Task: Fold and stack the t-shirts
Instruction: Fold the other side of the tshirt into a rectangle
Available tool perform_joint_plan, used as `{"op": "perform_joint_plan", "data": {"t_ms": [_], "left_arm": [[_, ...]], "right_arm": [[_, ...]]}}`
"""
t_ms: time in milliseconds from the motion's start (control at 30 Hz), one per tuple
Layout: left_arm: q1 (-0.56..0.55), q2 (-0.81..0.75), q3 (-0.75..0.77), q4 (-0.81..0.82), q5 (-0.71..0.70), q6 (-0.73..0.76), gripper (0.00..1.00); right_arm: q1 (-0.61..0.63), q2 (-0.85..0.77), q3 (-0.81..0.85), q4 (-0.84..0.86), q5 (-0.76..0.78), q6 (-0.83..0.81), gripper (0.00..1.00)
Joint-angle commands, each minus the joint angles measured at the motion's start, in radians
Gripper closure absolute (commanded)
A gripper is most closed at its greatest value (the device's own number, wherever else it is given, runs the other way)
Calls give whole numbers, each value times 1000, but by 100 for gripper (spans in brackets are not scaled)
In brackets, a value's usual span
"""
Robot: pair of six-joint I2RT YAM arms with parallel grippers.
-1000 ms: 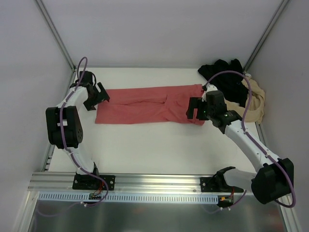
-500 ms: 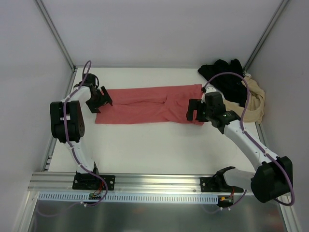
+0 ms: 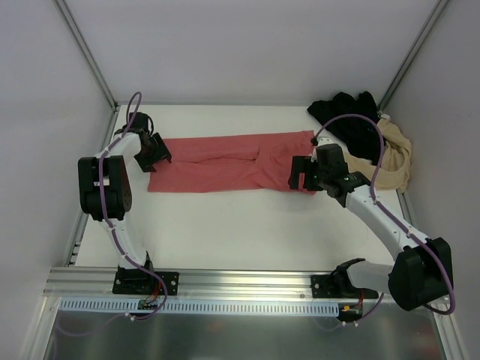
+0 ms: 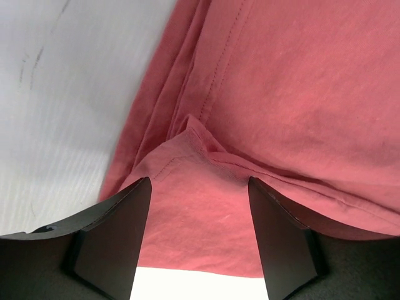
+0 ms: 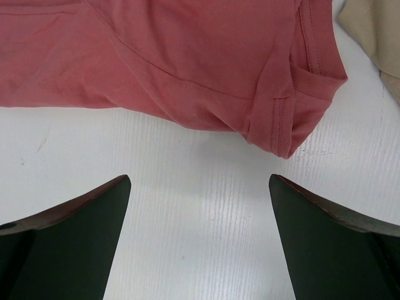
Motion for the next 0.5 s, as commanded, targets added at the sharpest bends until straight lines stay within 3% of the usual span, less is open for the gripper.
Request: {"op": "perform_joint_plan", "data": {"t_ms": [0, 467], "left_arm": [[12, -16, 39, 4, -42, -7, 35], [16, 44, 88, 4, -53, -16, 34]], "right_arm": [[1, 7, -11, 27, -7, -3, 1], [1, 27, -17, 39, -8, -4, 0]]}}
